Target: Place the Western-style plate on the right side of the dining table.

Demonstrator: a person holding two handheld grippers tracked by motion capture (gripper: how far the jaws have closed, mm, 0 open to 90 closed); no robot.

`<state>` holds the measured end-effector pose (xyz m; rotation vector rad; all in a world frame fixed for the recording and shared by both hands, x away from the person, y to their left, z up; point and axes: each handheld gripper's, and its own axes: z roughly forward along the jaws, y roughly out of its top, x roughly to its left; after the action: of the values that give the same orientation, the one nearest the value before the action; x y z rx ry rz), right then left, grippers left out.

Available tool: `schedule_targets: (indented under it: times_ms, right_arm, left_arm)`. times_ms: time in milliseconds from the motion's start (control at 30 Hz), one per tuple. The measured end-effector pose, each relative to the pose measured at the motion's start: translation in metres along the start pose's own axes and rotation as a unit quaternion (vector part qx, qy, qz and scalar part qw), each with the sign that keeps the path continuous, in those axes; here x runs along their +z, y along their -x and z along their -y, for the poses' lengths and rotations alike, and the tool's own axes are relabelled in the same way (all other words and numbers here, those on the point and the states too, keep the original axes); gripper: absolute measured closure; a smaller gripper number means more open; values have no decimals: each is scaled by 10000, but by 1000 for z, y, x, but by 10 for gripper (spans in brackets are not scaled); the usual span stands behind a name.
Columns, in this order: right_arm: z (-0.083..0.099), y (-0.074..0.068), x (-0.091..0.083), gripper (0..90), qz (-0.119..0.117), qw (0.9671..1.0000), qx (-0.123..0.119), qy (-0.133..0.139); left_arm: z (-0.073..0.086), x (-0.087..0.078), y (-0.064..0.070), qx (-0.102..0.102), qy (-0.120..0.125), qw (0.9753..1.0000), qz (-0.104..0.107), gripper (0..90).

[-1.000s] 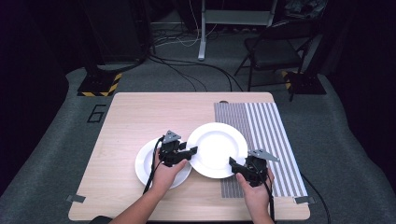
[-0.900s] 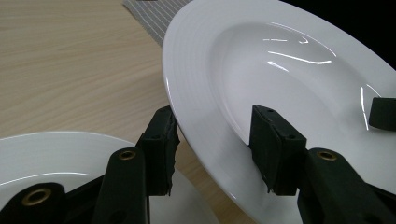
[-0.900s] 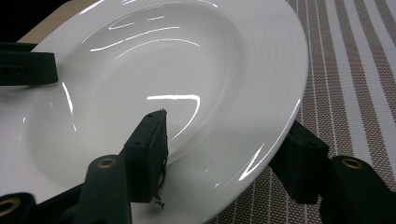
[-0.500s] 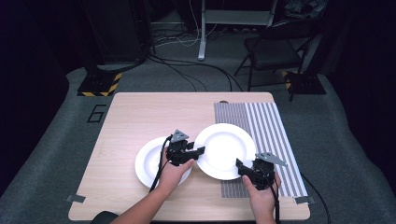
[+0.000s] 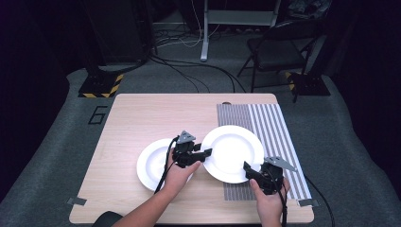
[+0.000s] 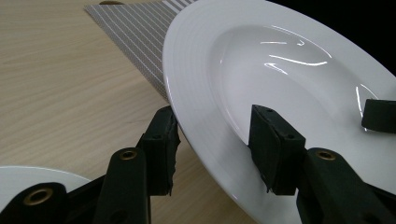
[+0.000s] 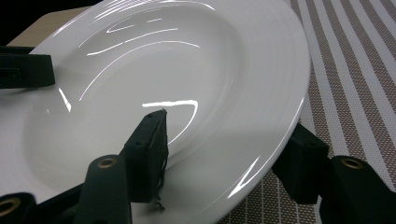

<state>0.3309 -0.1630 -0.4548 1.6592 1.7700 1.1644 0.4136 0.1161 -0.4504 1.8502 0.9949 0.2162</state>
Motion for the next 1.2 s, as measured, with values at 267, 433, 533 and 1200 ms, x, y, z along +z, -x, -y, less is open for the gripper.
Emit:
schedule_targets:
  times_ms: [267,433,533,1200]
  right_arm:
    - [0,6,-2,402,74,10000,36,26]
    - [1,10,-5,407,123,9999,107,12]
    - [2,14,-7,410,180,9997,140,36]
    - [12,37,-13,412,435,9985,335,81]
  left_arm:
    - [-4,8,5,17,24,10000,58,530]
    - [-4,14,6,11,-6,9999,154,530]
    - [-5,18,10,43,-5,9998,190,531]
    - [-9,41,25,139,-58,9991,406,551]
